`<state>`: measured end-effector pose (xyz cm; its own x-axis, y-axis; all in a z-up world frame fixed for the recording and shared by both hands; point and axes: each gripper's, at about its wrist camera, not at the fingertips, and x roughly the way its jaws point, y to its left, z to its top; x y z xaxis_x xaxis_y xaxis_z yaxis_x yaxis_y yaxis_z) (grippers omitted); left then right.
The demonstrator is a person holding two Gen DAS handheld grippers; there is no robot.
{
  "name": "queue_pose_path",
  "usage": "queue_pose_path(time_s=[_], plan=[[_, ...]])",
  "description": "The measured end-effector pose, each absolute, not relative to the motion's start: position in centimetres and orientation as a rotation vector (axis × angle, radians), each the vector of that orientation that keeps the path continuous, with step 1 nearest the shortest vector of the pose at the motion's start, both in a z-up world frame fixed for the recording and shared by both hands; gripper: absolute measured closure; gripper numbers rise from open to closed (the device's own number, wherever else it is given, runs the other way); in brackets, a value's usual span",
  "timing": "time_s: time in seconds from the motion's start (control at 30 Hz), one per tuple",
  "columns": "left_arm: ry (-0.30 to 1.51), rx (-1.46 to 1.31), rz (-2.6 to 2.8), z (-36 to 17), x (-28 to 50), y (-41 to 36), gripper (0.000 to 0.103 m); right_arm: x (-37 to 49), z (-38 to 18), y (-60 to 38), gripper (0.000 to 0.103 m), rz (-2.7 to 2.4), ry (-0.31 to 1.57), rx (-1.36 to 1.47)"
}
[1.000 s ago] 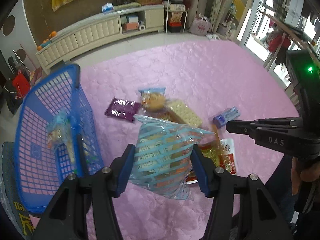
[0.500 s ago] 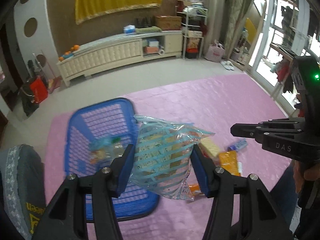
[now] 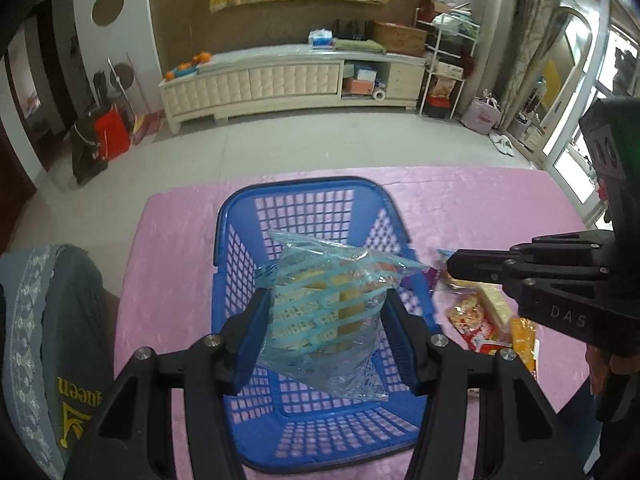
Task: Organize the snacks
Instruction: 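Open the left tool to drop the striped bag into the basket, then move both tools back over the remaining snack pile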
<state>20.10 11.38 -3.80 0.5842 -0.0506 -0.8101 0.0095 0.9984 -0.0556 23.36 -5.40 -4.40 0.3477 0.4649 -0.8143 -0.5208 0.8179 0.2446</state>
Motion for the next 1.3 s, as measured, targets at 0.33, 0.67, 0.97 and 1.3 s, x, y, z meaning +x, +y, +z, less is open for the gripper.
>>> queue_pose_path(time_s=[0.33,0.67,0.97,1.3], plan=[[0.999,-0.113,-0.063,-6.7,23.9,13.0,0.049,26.9,-6.3,-2.1,0.099,0.647,1.057,-0.115],[1.036,-0.164,-0.079,-8.9,26.9,12.9,0.045,29.0,-6.7,-5.4,0.021,0.516,1.02,-0.069],[1.013,-0.071,-0.121,-8.7,27.3,9.6,0.019,28.7,-6.9,-8.2,0.018,0.485,1.03,-0.016],[0.952,-0.015,-0.145,-4.5,24.0,6.4,0.019,26.0,-3.6,-11.9,0.018,0.459,0.986,0.008]])
